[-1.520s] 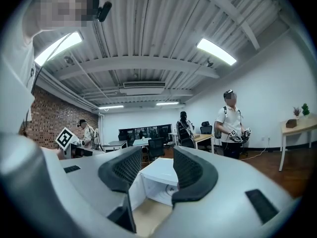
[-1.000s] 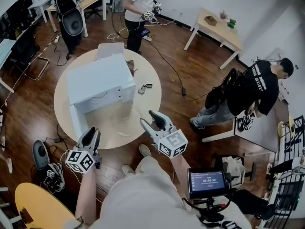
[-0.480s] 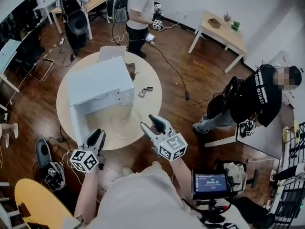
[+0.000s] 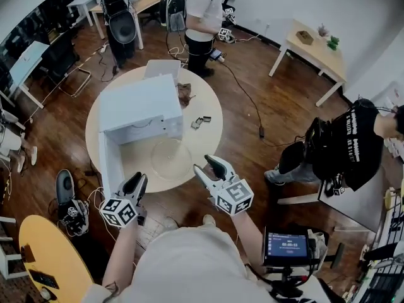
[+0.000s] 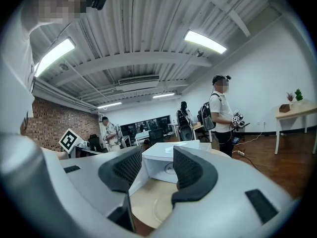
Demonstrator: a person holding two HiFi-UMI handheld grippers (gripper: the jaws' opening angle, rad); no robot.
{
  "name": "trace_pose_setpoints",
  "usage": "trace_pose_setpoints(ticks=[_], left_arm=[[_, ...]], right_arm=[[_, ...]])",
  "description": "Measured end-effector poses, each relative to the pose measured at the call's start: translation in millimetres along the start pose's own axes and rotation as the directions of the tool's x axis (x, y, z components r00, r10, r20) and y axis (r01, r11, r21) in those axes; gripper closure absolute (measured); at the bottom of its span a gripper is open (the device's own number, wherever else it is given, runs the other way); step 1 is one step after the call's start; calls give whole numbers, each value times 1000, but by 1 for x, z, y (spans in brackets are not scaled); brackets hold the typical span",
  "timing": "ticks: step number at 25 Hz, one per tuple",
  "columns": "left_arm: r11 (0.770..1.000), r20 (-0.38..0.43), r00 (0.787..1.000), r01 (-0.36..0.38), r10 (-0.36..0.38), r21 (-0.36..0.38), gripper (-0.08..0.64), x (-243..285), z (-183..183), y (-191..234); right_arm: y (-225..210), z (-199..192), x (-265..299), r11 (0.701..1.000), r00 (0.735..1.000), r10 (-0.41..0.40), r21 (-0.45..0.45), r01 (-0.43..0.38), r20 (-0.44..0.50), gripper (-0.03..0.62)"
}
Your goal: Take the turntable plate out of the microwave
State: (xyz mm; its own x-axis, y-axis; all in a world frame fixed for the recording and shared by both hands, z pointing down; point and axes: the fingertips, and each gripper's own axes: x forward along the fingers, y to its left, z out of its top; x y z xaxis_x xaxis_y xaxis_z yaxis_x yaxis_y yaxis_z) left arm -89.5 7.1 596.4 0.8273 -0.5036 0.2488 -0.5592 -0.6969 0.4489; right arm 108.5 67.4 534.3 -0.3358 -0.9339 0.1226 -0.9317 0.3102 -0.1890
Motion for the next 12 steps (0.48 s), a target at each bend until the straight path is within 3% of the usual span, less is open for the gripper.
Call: trace_pose_setpoints(ticks=[12], left_arm=[[986,0,988,-153,154,-64,456,-13,-51,-30]], right_arm=[[-38,-32,-46,997,996,71,15,-71,-54,396]])
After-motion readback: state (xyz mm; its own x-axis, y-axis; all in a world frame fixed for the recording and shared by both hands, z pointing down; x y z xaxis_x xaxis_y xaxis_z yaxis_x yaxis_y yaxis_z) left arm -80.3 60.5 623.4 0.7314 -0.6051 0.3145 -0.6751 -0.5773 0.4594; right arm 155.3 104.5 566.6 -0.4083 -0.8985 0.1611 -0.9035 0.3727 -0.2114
